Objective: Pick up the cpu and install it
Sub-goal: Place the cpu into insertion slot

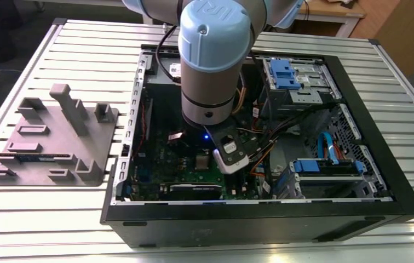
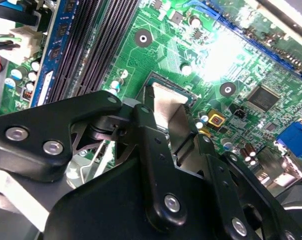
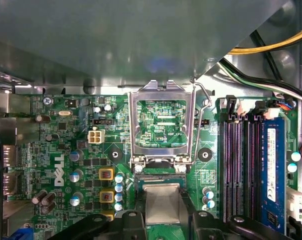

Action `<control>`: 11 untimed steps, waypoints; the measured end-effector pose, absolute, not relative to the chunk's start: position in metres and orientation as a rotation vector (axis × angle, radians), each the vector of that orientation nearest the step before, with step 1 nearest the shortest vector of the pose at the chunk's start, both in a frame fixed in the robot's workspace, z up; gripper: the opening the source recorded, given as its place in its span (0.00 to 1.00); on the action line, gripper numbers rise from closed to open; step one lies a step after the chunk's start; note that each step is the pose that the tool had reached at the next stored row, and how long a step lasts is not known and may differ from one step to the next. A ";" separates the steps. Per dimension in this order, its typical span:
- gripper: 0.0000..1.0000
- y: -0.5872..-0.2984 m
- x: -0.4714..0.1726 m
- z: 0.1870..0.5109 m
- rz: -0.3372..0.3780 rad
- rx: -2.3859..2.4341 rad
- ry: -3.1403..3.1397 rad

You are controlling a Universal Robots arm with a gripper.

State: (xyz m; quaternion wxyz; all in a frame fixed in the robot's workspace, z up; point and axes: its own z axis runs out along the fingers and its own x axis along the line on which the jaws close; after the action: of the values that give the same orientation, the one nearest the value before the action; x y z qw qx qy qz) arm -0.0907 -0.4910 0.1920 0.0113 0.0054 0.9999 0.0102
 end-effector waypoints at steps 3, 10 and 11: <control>0.39 -0.491 -0.091 0.192 0.032 0.017 3.119; 0.39 -0.491 -0.091 0.192 0.032 0.017 3.119; 0.39 -0.491 -0.091 0.192 0.032 0.017 3.119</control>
State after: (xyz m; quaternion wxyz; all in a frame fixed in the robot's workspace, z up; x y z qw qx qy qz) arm -0.0908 -0.4911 0.1917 0.0113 0.0054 0.9999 0.0101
